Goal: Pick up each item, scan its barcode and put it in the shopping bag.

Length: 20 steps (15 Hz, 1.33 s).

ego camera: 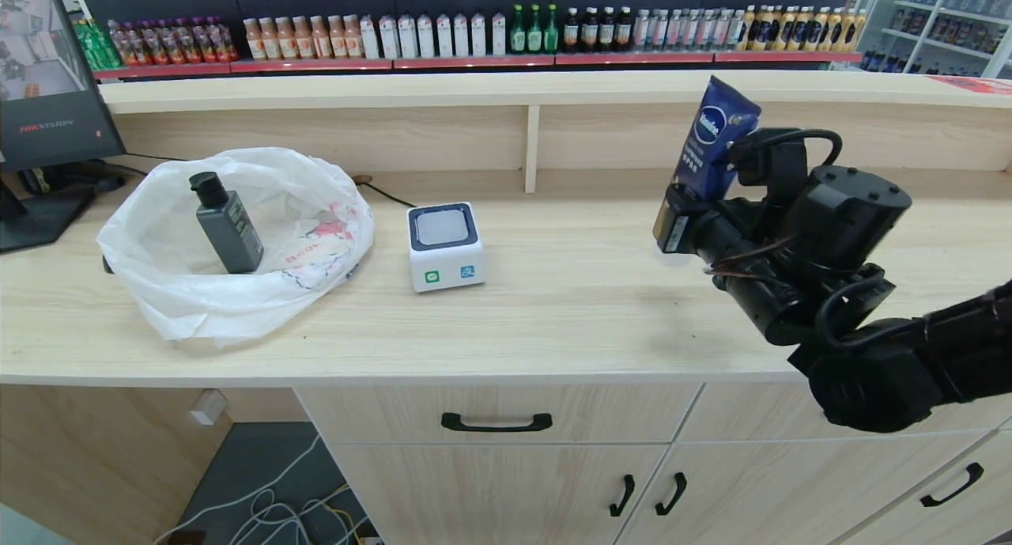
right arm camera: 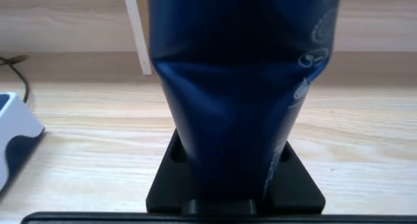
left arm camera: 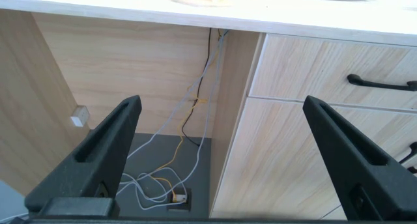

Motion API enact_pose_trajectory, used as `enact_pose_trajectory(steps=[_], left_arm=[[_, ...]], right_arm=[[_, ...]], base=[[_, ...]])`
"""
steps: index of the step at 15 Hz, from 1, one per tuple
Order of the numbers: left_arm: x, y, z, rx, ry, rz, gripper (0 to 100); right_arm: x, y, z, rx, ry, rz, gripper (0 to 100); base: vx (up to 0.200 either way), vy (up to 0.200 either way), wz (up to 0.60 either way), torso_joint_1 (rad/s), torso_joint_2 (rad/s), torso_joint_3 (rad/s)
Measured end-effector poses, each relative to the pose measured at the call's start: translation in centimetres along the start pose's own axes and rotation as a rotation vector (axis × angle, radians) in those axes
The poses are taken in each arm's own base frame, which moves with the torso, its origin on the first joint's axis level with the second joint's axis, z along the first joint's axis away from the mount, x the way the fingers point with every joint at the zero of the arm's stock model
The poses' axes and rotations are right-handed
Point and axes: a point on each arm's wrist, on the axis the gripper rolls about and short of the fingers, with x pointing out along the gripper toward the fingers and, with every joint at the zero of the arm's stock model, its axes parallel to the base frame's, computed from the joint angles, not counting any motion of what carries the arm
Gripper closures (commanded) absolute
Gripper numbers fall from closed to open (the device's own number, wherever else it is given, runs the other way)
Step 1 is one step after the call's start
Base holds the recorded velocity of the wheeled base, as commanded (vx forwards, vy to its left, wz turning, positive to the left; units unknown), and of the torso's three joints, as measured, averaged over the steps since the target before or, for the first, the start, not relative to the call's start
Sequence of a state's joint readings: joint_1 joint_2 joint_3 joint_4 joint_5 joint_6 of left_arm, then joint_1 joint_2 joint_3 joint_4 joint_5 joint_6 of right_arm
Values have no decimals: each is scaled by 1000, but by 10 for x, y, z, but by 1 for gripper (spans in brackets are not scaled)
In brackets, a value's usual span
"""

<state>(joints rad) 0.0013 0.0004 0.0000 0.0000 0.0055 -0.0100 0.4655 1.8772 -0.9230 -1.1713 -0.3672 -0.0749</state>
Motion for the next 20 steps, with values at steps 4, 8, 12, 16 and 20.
enact_pose_trajectory(steps=[4, 8, 12, 16, 20], left_arm=[[0, 0, 0, 0, 0, 0, 0], [0, 0, 0, 0, 0, 0, 0], [0, 0, 0, 0, 0, 0, 0], [0, 0, 0, 0, 0, 0, 0], [0, 0, 0, 0, 0, 0, 0]], right_arm=[[-43, 19, 8, -25, -54, 62, 100], [-79, 28, -3, -66, -95, 129, 100], [-105, 45, -14, -170, -79, 224, 100], [-129, 75, -11, -261, -113, 354, 100], [-155, 101, -6, -415, -181, 464, 100]], base=[[0, 0, 0, 0, 0, 0], [0, 0, 0, 0, 0, 0], [0, 0, 0, 0, 0, 0], [0, 0, 0, 0, 0, 0], [0, 0, 0, 0, 0, 0]])
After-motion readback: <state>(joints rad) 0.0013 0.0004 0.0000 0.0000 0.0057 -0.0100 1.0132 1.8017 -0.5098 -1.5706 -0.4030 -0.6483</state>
